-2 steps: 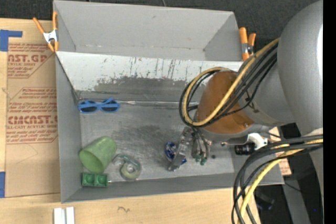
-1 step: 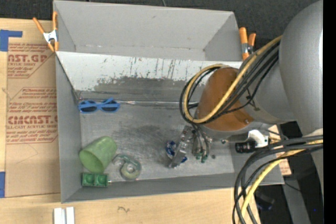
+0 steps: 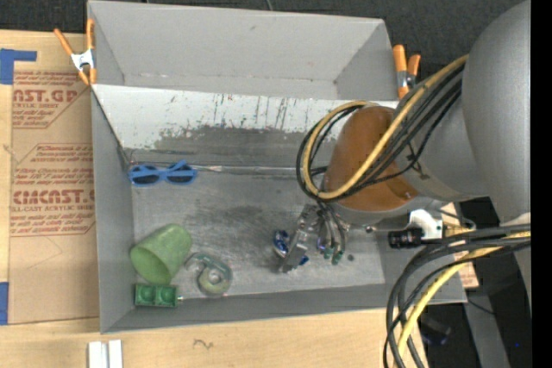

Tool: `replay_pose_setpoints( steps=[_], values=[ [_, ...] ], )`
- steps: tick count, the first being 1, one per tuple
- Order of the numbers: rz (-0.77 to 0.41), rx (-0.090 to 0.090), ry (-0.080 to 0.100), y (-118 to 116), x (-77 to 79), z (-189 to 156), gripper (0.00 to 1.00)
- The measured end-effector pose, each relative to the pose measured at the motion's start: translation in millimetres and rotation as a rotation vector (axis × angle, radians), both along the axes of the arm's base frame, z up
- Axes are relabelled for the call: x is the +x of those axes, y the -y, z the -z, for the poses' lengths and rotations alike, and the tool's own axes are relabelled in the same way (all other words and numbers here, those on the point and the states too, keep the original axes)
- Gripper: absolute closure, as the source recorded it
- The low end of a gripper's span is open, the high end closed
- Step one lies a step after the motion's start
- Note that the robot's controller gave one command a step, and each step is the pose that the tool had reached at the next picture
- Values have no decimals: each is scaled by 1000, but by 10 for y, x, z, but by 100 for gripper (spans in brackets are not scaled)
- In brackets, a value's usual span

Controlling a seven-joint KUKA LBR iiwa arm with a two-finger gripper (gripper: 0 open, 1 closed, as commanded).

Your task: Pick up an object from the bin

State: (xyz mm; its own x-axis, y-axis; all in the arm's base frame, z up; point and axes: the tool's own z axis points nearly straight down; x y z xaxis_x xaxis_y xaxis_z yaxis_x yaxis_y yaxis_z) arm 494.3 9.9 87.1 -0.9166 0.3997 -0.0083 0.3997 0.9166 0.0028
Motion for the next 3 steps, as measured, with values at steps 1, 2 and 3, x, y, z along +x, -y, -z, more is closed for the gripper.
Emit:
replay_pose_setpoints(
  steps=[1,2,3],
  values=[
    [0,2,-8,-4,0,-101,100],
    [-1,2,-4,-14,11,-635,100],
    [-2,1,-7,-19,13,-755,100]
  ],
)
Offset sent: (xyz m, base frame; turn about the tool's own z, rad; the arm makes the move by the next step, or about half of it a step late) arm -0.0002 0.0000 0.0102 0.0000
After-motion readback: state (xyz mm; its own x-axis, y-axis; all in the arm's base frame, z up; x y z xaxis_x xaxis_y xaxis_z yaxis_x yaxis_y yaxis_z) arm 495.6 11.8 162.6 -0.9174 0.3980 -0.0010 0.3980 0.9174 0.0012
